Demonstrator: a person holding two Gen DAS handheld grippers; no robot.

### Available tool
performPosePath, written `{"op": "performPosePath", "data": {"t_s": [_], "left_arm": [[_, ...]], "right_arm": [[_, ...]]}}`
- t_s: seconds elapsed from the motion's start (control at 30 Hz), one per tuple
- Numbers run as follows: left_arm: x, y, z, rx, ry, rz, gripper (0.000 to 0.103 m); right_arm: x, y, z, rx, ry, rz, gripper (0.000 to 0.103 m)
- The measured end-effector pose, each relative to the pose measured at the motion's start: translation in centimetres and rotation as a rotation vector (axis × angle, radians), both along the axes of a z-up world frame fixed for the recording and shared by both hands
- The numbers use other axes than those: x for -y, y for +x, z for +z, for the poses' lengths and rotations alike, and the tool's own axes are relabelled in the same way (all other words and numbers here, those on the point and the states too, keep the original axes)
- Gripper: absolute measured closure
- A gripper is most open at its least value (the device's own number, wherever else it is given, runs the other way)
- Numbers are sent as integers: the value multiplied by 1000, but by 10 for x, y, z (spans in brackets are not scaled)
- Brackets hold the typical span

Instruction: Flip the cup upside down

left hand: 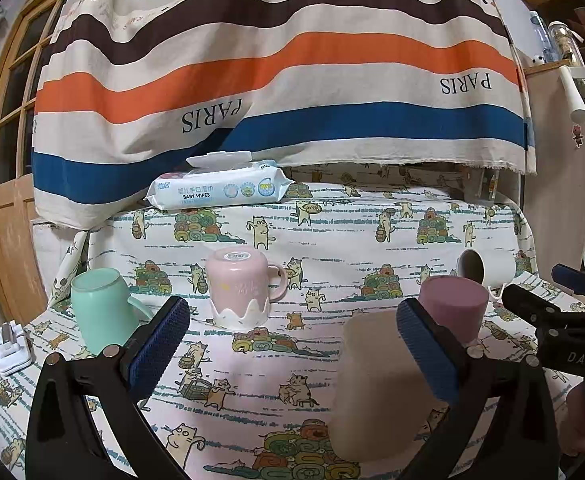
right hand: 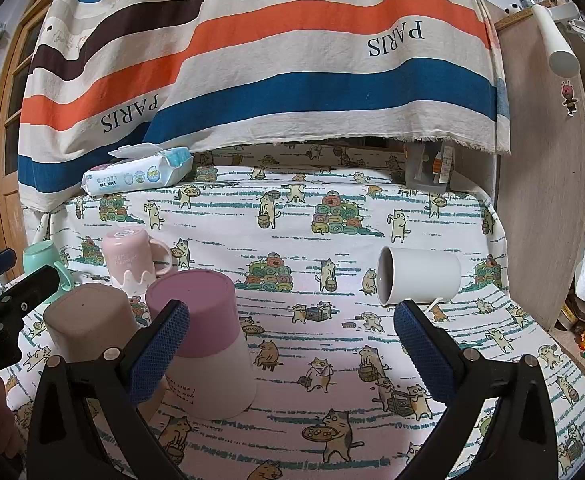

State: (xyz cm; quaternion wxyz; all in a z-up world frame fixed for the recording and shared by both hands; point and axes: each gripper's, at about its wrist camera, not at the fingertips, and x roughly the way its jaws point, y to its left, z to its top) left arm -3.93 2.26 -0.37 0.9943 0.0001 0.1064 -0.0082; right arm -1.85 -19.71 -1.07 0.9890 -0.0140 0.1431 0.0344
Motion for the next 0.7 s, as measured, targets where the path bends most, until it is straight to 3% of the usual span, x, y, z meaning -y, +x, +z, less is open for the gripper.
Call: {"op": "performPosePath", "data": {"t_s": [0.7], "left_arm": [[-1, 1, -3, -17, -2, 3, 0]], "right_arm": [[0, 0, 0, 0, 0, 0, 0]]}}
